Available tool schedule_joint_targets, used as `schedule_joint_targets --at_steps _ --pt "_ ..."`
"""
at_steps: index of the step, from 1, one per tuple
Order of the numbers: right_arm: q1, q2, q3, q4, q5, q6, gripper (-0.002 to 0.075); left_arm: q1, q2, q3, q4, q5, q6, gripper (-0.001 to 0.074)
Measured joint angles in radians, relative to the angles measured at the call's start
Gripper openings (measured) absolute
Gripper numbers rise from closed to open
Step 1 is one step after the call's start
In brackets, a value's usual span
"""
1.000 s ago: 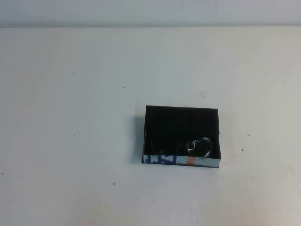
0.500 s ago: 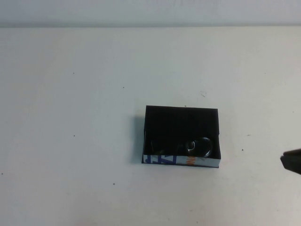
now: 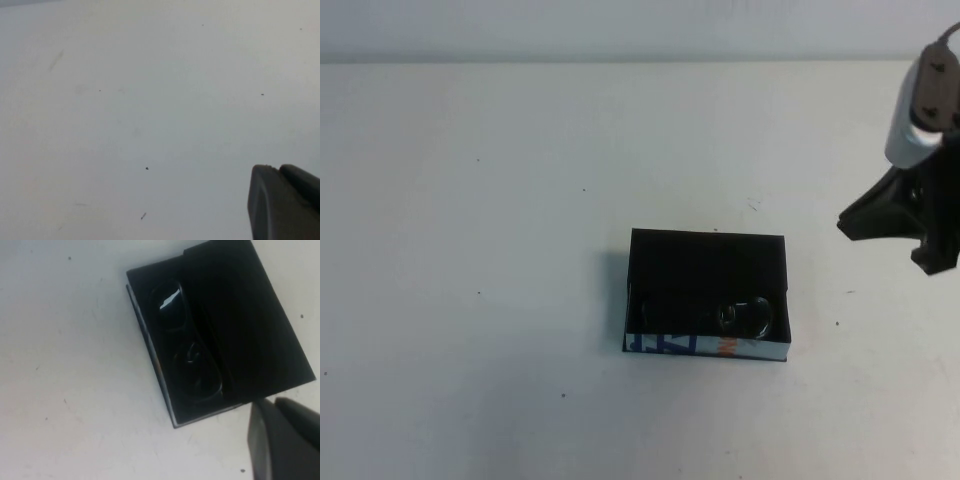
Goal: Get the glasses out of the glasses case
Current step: Pick up the glasses from the glasses case
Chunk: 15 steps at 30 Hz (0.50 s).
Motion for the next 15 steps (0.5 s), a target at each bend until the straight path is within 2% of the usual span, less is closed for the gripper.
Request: schedule_joint_targets --at_steps 6,15 --pt "0.052 0.189 -0.211 -0.064 0.102 0.068 -0.0018 0.000 0.000 0.000 0.000 0.000 0.000 -0.0004" --pt "0.304 0.382 -0.359 -0.403 0.122 0.166 -0.0018 0.000 0.000 0.000 0.000 0.000 0.000 -0.0004"
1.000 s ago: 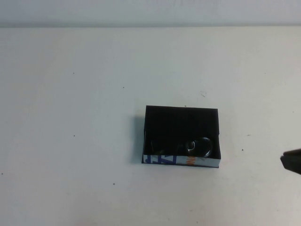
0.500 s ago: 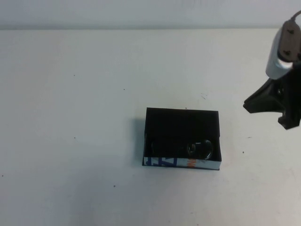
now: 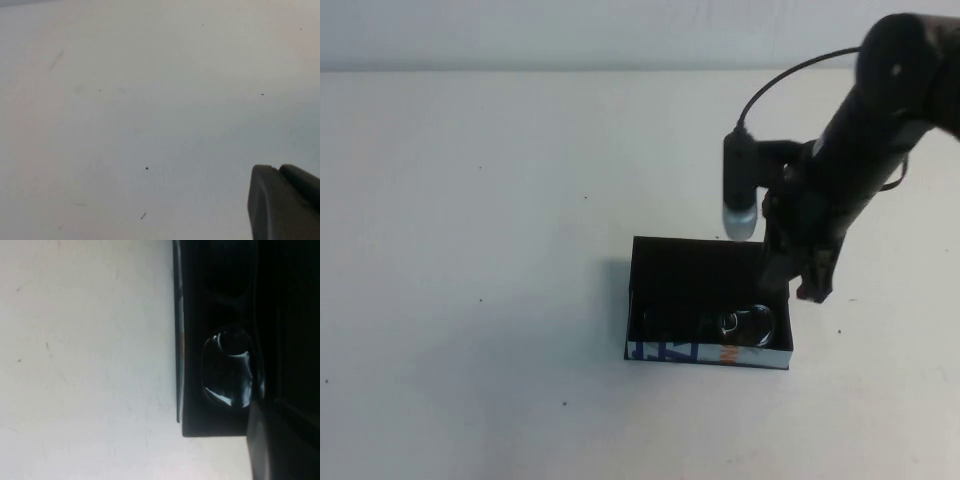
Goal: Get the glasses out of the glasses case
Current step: Pick up the glasses from the glasses case
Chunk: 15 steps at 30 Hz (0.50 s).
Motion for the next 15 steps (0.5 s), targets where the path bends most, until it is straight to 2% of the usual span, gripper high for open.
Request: schedule_joint_targets --at_steps 4,6,9,13,15 --pt "0.042 0.079 -0.038 -0.055 0.002 0.065 -0.0014 0.000 0.000 0.000 0.000 0.000 0.000 -0.0004" --pt "0.053 0.107 -0.051 -0.056 0.002 0.089 0.0012 0.000 0.000 0.000 0.000 0.000 0.000 -0.0004" --pt "0.067 0.134 -0.063 -0.056 -0.002 0.117 0.0125 0.000 0.000 0.000 0.000 0.000 0.000 -0.0005" --pt "0.084 0.139 -0.068 -0.028 -0.039 0.123 0.0347 0.000 0.000 0.000 0.000 0.000 0.000 -0.0004" --pt "0.088 0.140 -0.068 -0.020 -0.071 0.123 0.0391 0.000 0.000 0.000 0.000 0.000 0.000 -0.0005"
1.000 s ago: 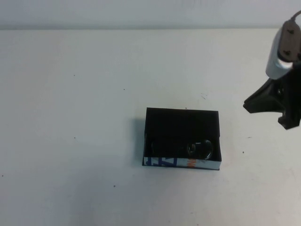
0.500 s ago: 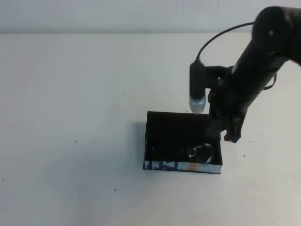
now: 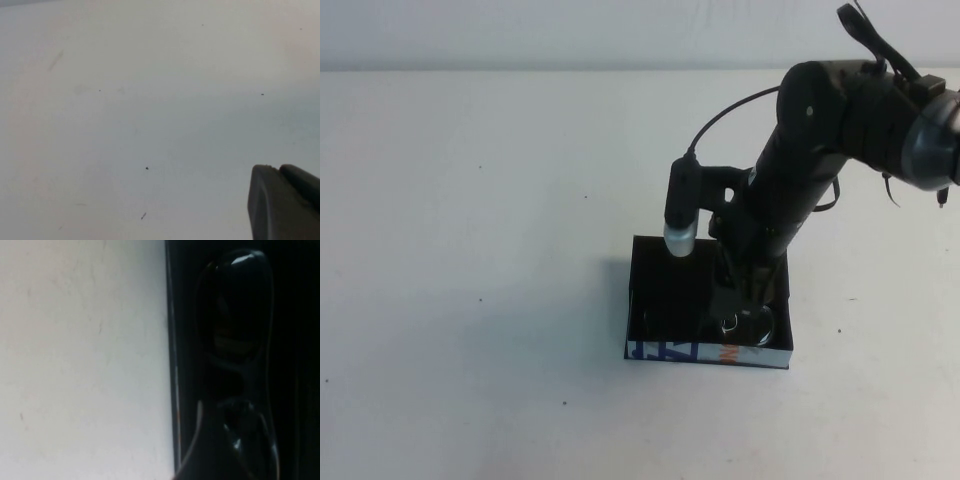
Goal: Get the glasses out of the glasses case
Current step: Pick up the glasses from the glasses case
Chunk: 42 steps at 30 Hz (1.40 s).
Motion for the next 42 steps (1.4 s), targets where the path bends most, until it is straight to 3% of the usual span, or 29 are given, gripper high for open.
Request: schedule_joint_targets --at_steps 8,26,28,34,42 --pt "0.017 0.046 -0.001 0.027 -0.035 0.000 0.0326 0.000 0.000 0.000 0.000 0.000 0.000 -0.0004" --pt "0.017 0.124 -0.002 0.028 -0.071 0.000 0.0305 0.000 0.000 0.000 0.000 0.000 0.000 -0.0005" --pt "0.017 0.124 -0.002 0.028 -0.082 0.000 0.0271 0.000 0.000 0.000 0.000 0.000 0.000 -0.0004" --pt "0.017 0.124 -0.065 0.007 0.014 0.007 0.0037 0.000 0.000 0.000 0.000 0.000 0.000 -0.0004" --pt "0.001 0.010 -0.182 -0.043 0.065 0.269 0.0020 0.000 0.000 0.000 0.000 0.000 0.000 -0.0005"
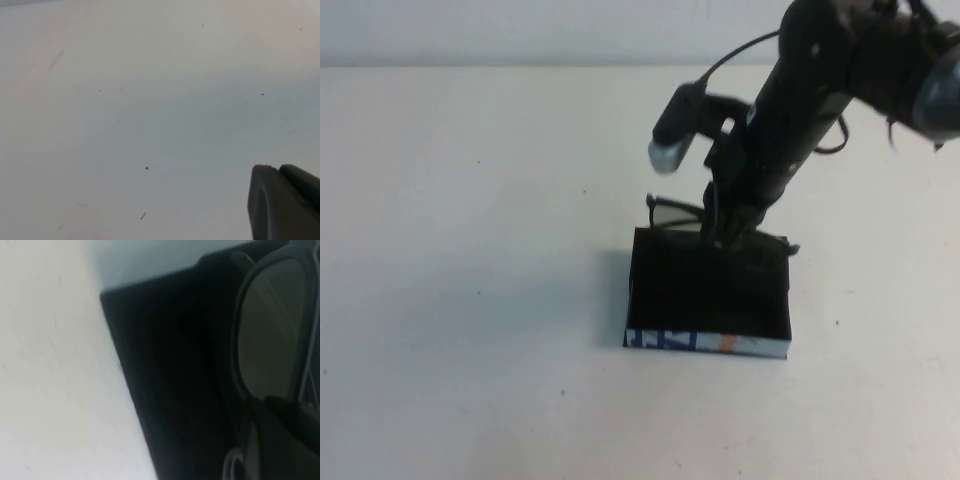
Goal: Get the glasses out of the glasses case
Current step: Pick up the glasses from the glasses case, then place the glasses on the table
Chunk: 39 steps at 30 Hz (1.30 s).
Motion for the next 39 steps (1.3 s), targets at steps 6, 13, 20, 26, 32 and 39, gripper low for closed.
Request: schedule_joint_targets --at_steps 6,13,20,26,32,39 --pt "-0.085 -0.145 0.012 0.095 0.014 0.354 0.0020 0.000 0.000 0.000 0.000 0.000 0.000 -0.0004" --pt "-0.219 -0.349 0.286 0.090 0.015 0.573 0.0020 0.000 0.000 0.000 0.000 0.000 0.000 -0.0004" --pt "-0.321 -0.469 0.666 0.039 -0.051 0.676 0.0020 0.000 0.000 0.000 0.000 0.000 0.000 -0.0004" --pt "-0.327 -0.464 0.844 0.037 -0.336 0.786 0.0020 0.000 0.000 0.000 0.000 0.000 0.000 -0.0004" --pt "-0.327 -0.403 0.864 0.037 -0.476 0.801 0.0020 0.000 0.000 0.000 0.000 0.000 0.000 -0.0004" --pt "-0.327 -0.321 0.864 0.037 -0.504 0.801 0.0020 0.000 0.000 0.000 0.000 0.000 0.000 -0.0004"
